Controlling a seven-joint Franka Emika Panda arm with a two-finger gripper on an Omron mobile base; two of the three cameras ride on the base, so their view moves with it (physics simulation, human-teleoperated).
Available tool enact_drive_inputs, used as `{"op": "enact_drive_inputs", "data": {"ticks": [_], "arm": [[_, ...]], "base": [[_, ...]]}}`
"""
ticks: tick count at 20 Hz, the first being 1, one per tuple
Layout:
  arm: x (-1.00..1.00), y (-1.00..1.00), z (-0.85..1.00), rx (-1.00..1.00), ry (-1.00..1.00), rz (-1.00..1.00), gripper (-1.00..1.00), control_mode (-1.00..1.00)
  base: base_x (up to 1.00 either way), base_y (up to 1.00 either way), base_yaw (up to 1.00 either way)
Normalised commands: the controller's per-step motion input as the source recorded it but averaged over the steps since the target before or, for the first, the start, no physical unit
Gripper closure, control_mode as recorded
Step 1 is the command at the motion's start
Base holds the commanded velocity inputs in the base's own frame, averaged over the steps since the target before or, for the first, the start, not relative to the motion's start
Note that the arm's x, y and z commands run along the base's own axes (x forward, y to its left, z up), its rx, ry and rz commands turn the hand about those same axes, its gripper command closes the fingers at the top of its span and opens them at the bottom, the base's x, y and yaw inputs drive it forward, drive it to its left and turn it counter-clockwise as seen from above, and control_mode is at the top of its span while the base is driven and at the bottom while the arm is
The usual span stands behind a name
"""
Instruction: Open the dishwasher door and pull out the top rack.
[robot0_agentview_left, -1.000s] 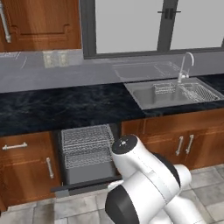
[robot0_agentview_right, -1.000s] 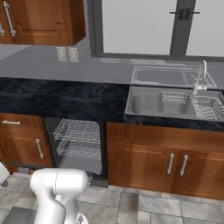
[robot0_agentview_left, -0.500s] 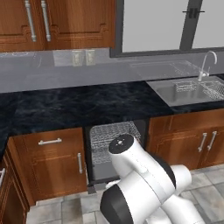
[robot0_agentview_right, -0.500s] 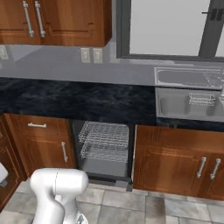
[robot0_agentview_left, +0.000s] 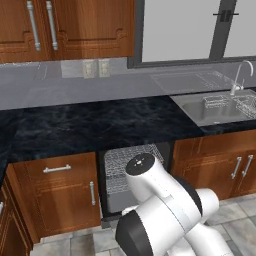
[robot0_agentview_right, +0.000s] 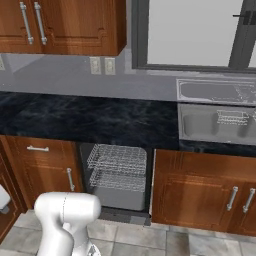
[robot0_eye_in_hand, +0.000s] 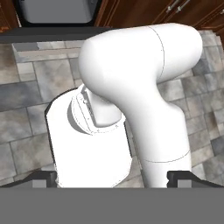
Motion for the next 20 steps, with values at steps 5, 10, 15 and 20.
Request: {"op": "enact_drive_inputs", "data": {"ticks": [5, 10, 15, 20], "arm": [[0.00, 0.00, 0.00, 0.00, 0.00, 0.00, -1.00, 1.00], [0.00, 0.00, 0.00, 0.00, 0.00, 0.00, -1.00, 1.00], [0.00, 0.00, 0.00, 0.00, 0.00, 0.00, -1.00, 1.00], [0.00, 0.00, 0.00, 0.00, 0.00, 0.00, -1.00, 1.00]], "base": [[0.01, 0.00, 0.00], [0.14, -0.11, 0.00], [0.14, -0.16, 0.00], [0.10, -0.05, 0.00]]}}
